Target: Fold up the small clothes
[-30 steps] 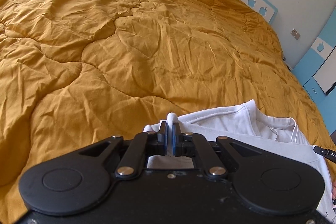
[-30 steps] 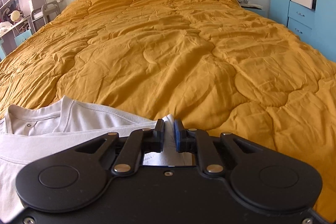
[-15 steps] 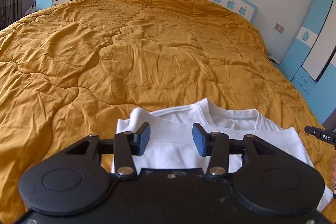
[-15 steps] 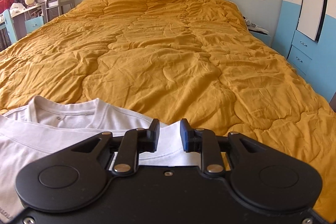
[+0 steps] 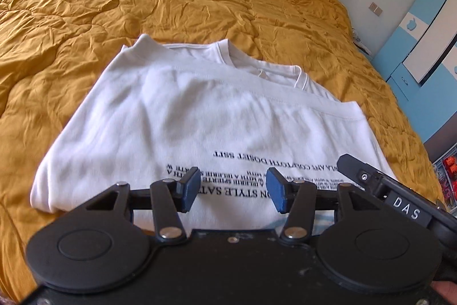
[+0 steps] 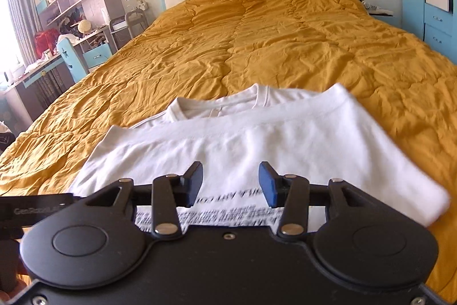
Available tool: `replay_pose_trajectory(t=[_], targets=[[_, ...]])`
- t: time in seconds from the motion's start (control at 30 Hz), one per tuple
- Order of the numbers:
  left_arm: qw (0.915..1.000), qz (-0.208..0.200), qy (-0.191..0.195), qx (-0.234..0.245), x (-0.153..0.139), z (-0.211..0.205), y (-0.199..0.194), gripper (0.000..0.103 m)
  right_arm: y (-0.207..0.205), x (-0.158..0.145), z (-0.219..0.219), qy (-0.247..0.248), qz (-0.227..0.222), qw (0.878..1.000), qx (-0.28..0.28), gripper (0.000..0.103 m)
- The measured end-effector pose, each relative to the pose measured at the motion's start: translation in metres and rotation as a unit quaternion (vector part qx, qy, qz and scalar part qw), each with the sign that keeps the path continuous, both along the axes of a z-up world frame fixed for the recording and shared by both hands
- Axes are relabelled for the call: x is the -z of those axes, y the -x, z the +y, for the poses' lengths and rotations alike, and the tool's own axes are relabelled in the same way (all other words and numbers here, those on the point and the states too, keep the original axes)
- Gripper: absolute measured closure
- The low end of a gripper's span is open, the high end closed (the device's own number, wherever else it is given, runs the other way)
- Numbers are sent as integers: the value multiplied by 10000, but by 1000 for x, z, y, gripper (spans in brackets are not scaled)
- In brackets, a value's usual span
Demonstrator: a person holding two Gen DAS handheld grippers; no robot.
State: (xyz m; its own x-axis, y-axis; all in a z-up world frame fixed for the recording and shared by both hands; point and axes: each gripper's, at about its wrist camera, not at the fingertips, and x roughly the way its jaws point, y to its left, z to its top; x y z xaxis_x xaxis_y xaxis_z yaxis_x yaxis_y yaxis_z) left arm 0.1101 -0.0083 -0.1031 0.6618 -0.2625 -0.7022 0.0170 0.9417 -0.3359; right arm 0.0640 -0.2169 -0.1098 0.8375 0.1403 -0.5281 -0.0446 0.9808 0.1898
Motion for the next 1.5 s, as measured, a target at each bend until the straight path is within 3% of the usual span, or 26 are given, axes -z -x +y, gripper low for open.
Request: replay_pose_trajectory(t=[0.17,0.4,0.5,0.6,0.7,0.83,0.97,1.03,1.1,1.3,1.5], targets=[[9999,42,-151,-7,14,-1,4,49,3,22,11,211,177,9995,-130,58],[9998,-11,-185,-7,19,17,7,49,10,30,-3,633,137,9978,-170,62],[9999,-56,-49,-67,18,38,14,49,16,30,-26,650,126,9978,-9,65],[9990,-119,365,-211,16,68,22,49,20,28,-51,766,94,9963,372,65],[9983,-140,222,-518,13,94,30,49,21,29,-80,819,162,9937,746,64],[9948,-79,671,-759,15,126,42,49,22,30,-114,590,257,9905,1215,62],[9918,50,-131,-1269,11,143,52,48,25,27,-121,616,415,9835,1651,62],[9922,85,-5,-1245,16,159,52,48,27,20,-107,750,327,9837,1599,58],[9910,123,348,-1284,14,172,53,48,28,9,-83,917,140,9869,1322,58],[9902,-61,461,-1317,-7,185,32,47,36,-14,29,1167,-530,9908,-446,54],[9880,46,1233,-932,1,199,-23,46,46,4,140,1853,-616,9561,-2184,53]])
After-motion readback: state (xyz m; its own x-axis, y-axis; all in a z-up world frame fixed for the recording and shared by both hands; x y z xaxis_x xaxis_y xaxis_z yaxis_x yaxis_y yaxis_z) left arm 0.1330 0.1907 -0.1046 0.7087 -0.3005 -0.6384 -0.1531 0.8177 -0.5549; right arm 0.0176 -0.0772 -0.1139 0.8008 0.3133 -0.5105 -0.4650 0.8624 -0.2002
